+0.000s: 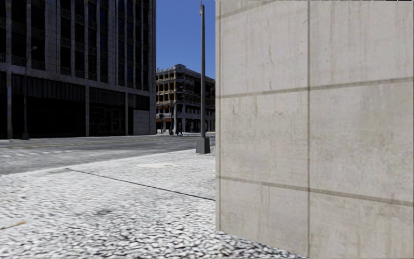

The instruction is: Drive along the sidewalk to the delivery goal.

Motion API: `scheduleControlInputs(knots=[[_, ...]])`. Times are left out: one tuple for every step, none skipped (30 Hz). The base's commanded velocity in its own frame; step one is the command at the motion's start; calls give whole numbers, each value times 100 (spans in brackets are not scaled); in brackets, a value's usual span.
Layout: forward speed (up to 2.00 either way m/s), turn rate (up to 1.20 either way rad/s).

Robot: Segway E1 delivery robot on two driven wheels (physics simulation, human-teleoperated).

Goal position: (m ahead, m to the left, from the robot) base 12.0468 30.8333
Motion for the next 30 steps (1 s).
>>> scheduleControlInputs(knots=[[23, 103], [24, 103], [24, 103], [24, 103], [24, 103], [24, 103], [24, 103], [25, 103], [33, 103], [47, 103], [47, 103], [57, 103], [61, 93], [70, 83], [70, 83], [82, 71], [104, 48], [122, 0], [122, 0], [137, 0], [143, 0], [154, 0], [167, 0], [167, 0], [172, 0], [173, 0], [173, 0], [161, -15], [158, -24], [158, -24]])
